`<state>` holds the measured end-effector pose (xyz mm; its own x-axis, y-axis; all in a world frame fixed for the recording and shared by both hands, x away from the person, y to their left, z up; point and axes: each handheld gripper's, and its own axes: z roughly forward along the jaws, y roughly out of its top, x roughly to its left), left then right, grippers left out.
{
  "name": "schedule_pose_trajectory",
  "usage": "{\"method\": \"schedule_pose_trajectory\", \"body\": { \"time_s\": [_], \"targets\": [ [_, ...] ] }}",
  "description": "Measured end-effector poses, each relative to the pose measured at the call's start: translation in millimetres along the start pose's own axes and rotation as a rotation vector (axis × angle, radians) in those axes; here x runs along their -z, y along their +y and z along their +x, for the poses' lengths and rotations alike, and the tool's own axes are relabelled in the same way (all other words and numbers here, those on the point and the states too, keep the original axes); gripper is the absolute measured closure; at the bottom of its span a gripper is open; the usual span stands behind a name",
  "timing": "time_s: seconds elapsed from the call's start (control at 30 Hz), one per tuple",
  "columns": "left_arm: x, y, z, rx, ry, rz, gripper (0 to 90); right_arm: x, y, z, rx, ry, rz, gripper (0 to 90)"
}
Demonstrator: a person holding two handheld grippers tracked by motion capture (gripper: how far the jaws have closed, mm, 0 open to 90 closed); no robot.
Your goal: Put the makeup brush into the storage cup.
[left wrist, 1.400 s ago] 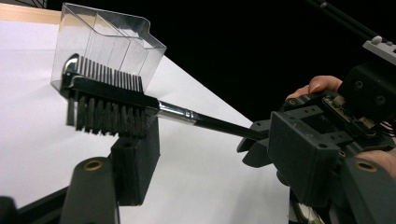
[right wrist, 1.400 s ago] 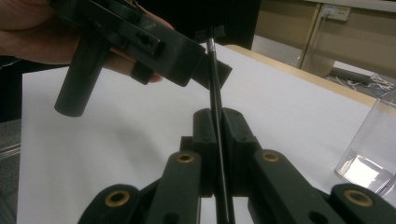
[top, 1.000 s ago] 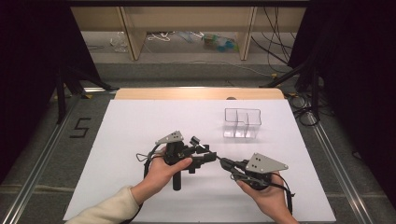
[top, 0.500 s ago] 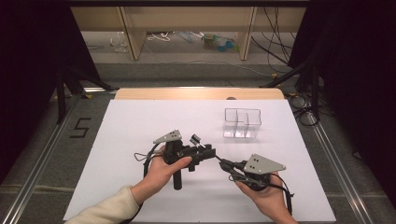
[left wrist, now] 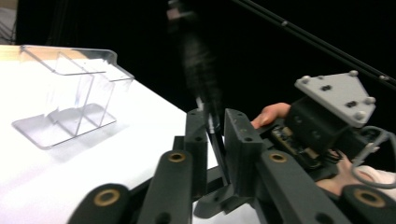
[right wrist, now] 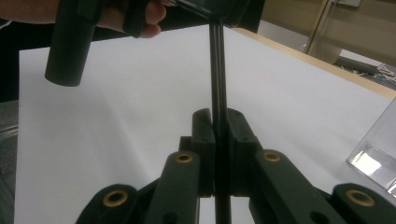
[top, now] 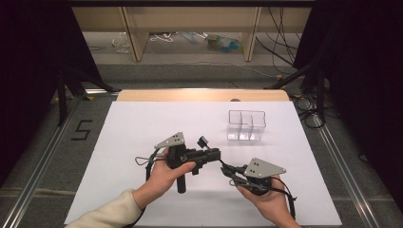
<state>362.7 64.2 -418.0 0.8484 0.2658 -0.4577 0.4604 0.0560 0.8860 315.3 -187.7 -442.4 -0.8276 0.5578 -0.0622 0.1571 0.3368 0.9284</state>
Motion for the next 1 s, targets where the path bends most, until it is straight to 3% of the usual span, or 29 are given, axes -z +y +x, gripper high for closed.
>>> {"method": "schedule_pose_trajectory", "body": {
  "time_s": [0.07,0.2,0.33,0.4,0.43,0.57,0.63,0.87,1.0],
  "targets": [
    [-0.9,0.7,-4.5,-0.005,-0.011,0.006,83.7,-0.1,0.1,0.2,-0.004,0.009,0.016,83.7],
    [-2.4,1.5,-10.5,-0.073,-0.01,0.021,85.0,-1.5,-0.6,0.5,-0.008,0.018,0.032,79.1],
    [-0.8,2.2,-11.7,-0.117,0.018,0.044,85.0,-1.7,0.0,0.5,-0.019,0.012,0.037,68.2],
    [0.0,2.2,-12.6,-0.108,0.039,0.046,85.0,-3.3,-0.9,-0.2,-0.03,0.0,0.031,61.7],
    [0.4,2.7,-12.3,-0.117,0.043,0.049,85.0,-1.8,-0.7,-1.0,-0.031,0.0,0.054,58.4],
    [2.4,4.9,-12.3,-0.165,0.08,0.071,85.0,-4.5,-1.4,-1.1,-0.036,-0.017,0.042,47.7],
    [2.6,4.8,-14.2,-0.156,0.104,0.081,85.0,-4.3,-1.1,-1.1,-0.023,-0.017,0.057,45.5],
    [-1.1,2.8,-21.5,-0.256,0.183,0.16,85.0,-8.4,-1.5,1.3,-0.014,-0.019,0.065,40.6],
    [-4.2,-0.3,-25.0,-0.276,0.208,0.211,84.9,-13.2,-0.8,3.1,-0.009,-0.016,0.046,40.6]
  ]
}}
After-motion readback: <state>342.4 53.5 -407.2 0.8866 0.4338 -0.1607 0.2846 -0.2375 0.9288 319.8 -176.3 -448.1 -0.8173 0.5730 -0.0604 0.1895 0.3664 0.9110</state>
